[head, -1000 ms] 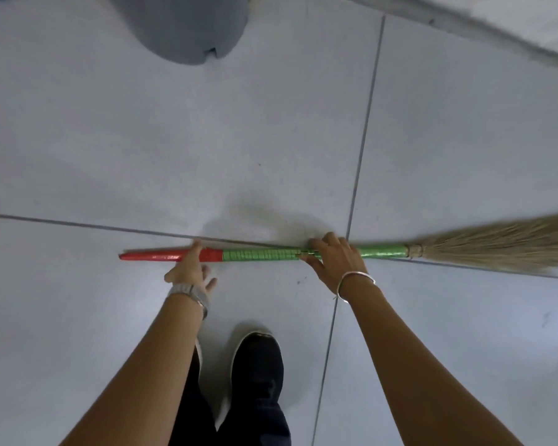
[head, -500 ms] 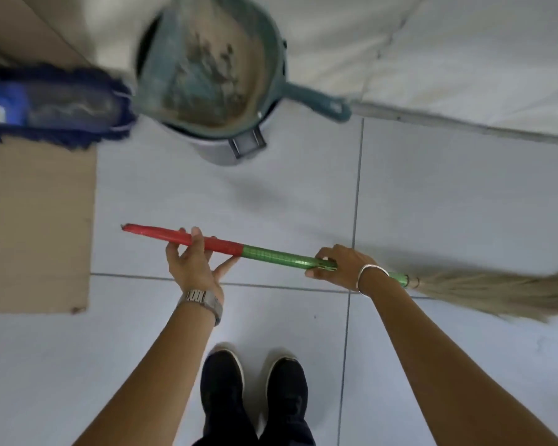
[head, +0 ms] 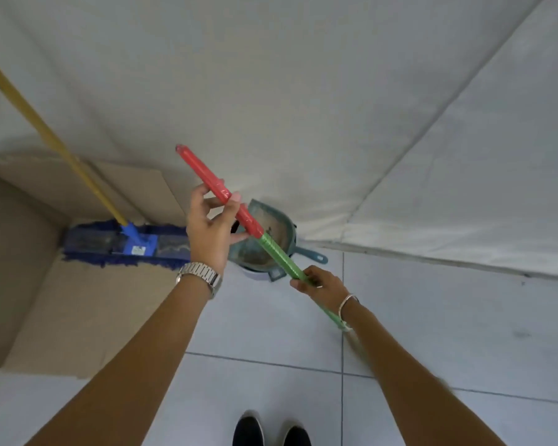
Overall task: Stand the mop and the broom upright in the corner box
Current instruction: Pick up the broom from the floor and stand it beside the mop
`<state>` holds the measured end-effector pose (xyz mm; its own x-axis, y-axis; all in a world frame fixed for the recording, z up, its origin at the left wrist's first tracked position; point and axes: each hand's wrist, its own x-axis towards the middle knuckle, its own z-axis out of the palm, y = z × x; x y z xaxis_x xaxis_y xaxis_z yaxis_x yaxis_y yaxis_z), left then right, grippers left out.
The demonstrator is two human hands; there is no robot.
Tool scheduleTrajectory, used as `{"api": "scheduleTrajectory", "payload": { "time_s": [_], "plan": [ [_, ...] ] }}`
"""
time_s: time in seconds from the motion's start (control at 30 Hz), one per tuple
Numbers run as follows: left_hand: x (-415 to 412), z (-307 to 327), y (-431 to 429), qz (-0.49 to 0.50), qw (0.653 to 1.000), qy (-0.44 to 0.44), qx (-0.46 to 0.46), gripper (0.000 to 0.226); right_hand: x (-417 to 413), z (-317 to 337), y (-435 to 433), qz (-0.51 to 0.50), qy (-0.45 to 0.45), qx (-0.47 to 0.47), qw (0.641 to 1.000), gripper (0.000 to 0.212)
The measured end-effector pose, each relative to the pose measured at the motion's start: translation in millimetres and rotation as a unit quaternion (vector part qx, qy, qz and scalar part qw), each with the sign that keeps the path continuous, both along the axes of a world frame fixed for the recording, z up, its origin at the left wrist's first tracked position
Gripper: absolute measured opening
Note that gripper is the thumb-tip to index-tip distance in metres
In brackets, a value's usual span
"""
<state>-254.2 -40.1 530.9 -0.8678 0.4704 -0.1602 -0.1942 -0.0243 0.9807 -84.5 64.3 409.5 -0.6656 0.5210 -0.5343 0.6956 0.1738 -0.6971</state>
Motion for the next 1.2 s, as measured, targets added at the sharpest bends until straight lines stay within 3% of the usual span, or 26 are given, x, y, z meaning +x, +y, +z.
{"api": "scheduleTrajectory", "payload": {
  "time_s": [0.1,0.2,0.3,0.47,0.77,1.2],
  "plan": [
    [2,108,-11,-0.043,0.997,0.056,0.017,0.024,-1,92,-21,-0.039,0.071,-0.008,0.997,0.016],
    [10,207,-33,-0.076,0.990,0.110,0.039,0.026,-2,178,-45,-0.050,0.133,-0.031,0.989,0.026],
    [19,297,-61,-0.119,0.979,0.153,0.055,0.027,-4,246,-73,-0.067,0.188,-0.047,0.979,0.023],
    [21,393,-105,-0.164,0.959,0.225,0.060,0.027,-24,313,-119,-0.064,0.263,-0.072,0.960,0.026],
    [-4,462,-199,-0.151,0.948,0.275,0.060,0.034,-89,382,-196,-0.005,0.322,-0.087,0.943,0.013],
    [-104,469,-318,-0.123,0.950,0.264,0.116,0.035,-205,407,-305,-0.029,0.378,-0.050,0.924,0.014]
  ]
}}
